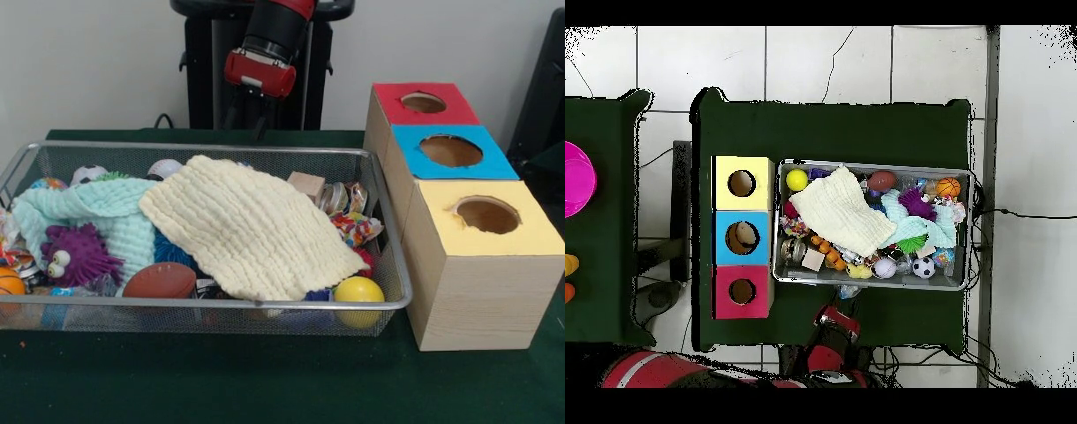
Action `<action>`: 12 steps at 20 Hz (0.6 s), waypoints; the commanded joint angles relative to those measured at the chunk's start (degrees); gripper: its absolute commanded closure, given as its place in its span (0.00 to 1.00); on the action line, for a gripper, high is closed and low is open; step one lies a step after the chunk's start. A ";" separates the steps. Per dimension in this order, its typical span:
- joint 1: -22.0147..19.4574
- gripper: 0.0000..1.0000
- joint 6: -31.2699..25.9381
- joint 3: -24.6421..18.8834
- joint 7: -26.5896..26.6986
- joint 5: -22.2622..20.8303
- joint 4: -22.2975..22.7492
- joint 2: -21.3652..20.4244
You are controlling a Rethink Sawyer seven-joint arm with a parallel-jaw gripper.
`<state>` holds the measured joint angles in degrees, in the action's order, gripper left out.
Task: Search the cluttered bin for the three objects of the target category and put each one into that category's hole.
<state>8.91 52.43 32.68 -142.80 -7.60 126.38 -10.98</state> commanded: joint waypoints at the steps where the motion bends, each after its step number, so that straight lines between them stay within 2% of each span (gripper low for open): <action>1: -0.67 0.00 2.32 -2.15 -1.59 -3.03 -3.70 2.07; 12: 0.11 0.00 4.27 -1.36 -1.68 -3.07 -3.61 3.46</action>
<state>9.04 52.44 33.38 -142.80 -10.39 126.38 -10.53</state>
